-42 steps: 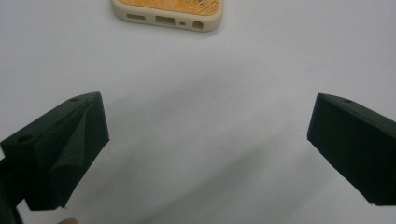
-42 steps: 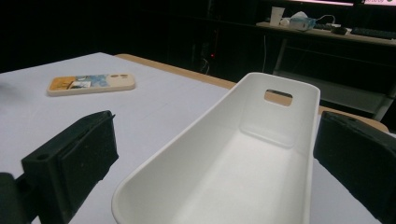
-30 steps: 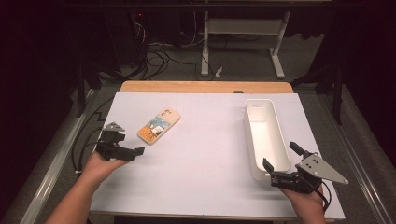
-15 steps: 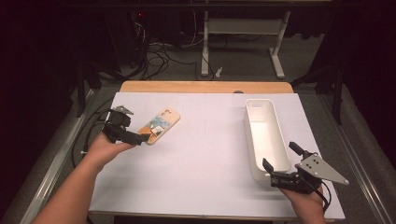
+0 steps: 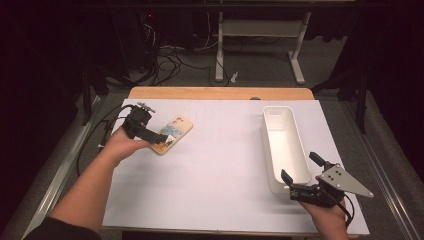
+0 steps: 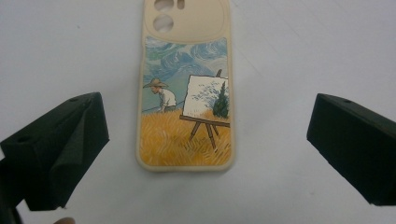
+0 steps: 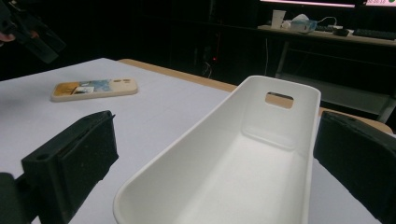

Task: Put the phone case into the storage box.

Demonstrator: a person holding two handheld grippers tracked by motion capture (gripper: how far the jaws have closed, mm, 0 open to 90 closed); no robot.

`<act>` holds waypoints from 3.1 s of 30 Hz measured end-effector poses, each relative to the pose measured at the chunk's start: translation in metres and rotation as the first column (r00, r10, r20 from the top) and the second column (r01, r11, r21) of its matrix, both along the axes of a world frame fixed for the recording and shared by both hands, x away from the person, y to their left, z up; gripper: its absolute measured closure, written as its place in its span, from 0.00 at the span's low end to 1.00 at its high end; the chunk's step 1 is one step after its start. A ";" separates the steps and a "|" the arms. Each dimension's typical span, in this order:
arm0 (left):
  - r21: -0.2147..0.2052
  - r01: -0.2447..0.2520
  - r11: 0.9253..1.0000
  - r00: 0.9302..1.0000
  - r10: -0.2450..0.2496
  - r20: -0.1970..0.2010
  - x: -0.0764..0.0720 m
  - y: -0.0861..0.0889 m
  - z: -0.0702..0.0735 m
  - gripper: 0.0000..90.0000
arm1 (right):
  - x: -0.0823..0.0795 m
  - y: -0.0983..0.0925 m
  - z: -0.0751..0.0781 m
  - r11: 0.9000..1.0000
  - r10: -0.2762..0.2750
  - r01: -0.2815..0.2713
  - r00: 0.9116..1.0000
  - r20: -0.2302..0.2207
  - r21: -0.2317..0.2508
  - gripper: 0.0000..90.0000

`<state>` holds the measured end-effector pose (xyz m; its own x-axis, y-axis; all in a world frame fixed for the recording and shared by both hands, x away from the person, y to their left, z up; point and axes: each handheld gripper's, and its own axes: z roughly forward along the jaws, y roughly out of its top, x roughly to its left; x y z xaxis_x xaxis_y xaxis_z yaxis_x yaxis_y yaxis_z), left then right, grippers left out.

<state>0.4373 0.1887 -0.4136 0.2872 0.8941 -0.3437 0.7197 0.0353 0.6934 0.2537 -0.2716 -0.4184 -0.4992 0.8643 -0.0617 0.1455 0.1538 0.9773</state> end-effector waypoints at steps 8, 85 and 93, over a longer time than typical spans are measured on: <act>0.062 0.008 0.998 0.995 -0.002 -0.097 0.019 -0.007 -0.031 0.00 | 0.000 -0.002 -0.001 1.000 -0.003 0.003 1.000 -0.005 0.006 0.00; 0.064 0.018 0.998 0.996 -0.013 -0.085 0.024 -0.020 -0.044 0.14 | 0.001 -0.007 -0.002 0.999 -0.023 0.023 1.000 -0.003 0.028 0.00; 0.022 0.021 1.000 0.999 -0.020 -0.039 0.005 -0.016 -0.038 0.14 | 0.001 -0.007 -0.002 0.999 -0.024 0.024 1.000 0.000 0.025 0.00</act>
<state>0.4425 0.1724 -0.4514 0.2921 0.8959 -0.3346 0.7466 0.0050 0.6653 0.2543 -0.2791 -0.4199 -0.4783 0.8773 -0.0396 0.1489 0.1254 0.9809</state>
